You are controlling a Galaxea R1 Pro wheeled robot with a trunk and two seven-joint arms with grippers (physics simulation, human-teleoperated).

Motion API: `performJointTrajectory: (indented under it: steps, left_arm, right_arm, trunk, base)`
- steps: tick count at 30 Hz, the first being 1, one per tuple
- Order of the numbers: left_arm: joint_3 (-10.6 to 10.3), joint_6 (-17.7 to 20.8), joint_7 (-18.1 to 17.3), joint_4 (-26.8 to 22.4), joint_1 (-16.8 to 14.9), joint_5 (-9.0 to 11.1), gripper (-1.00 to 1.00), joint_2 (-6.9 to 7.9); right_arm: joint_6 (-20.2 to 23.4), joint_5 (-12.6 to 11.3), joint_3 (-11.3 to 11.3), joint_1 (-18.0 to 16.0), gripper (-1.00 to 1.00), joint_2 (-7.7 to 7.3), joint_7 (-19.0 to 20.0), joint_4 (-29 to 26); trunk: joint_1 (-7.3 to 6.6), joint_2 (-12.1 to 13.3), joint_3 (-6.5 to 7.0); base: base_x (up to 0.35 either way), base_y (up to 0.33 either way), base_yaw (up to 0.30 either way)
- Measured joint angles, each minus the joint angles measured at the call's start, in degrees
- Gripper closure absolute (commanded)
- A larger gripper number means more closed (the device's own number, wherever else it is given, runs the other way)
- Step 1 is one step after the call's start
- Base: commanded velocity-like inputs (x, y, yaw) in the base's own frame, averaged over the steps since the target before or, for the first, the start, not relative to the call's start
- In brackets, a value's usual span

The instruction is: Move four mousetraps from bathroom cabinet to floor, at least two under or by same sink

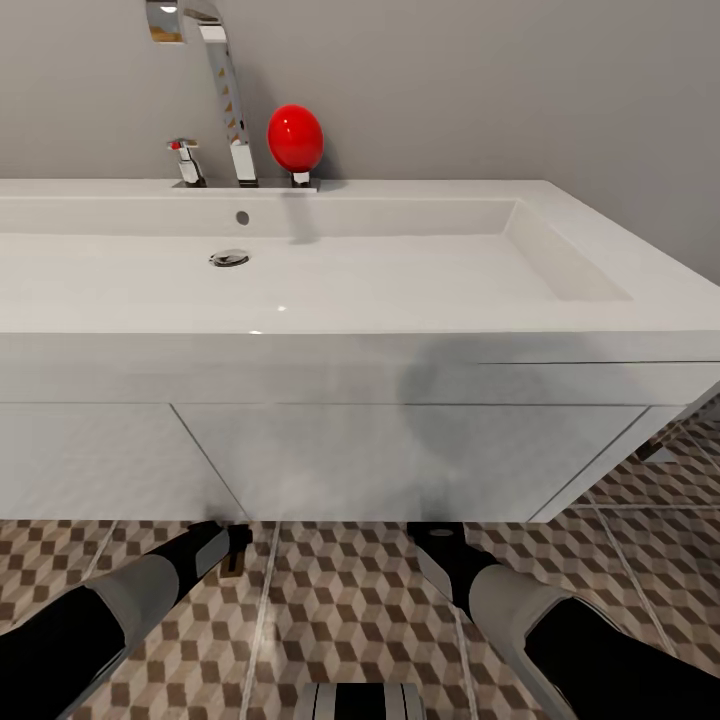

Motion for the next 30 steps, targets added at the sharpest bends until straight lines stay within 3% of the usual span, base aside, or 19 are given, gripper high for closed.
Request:
performJointTrajectory:
  steps: [8,13,22,30]
  left_arm:
    - [0.45,-0.34,0.06,-0.22,0.1,0.09,1.0,0.01]
    - [0.28,-4.17,-0.09,-0.35,0.39,0.09,1.0,0.03]
    - [0.27,-4.92,-0.11,-0.43,0.46,0.06,1.0,-0.01]
    - [0.43,-4.99,-0.17,-0.42,0.09,-0.02,1.0,0.05]
  right_arm:
    - [-0.9,0.11,0.08,0.04,1.0,0.0,-0.01,0.16]
    - [-0.88,0.14,0.11,0.04,1.0,0.0,-0.02,0.17]
    - [-0.91,0.21,0.13,0.03,1.0,0.0,-0.02,0.2]
    - [-1.15,0.25,0.04,-0.26,1.0,0.0,-0.08,-0.84]
  trunk:
    - [0.0,0.0,0.0]
    - [0.0,0.0,0.0]
    - [0.0,0.0,0.0]
    - [0.11,-0.07,-1.1]
  base:
    - [0.0,0.0,0.0]
    - [0.0,0.0,0.0]
    - [0.0,0.0,0.0]
    - [0.0,0.0,0.0]
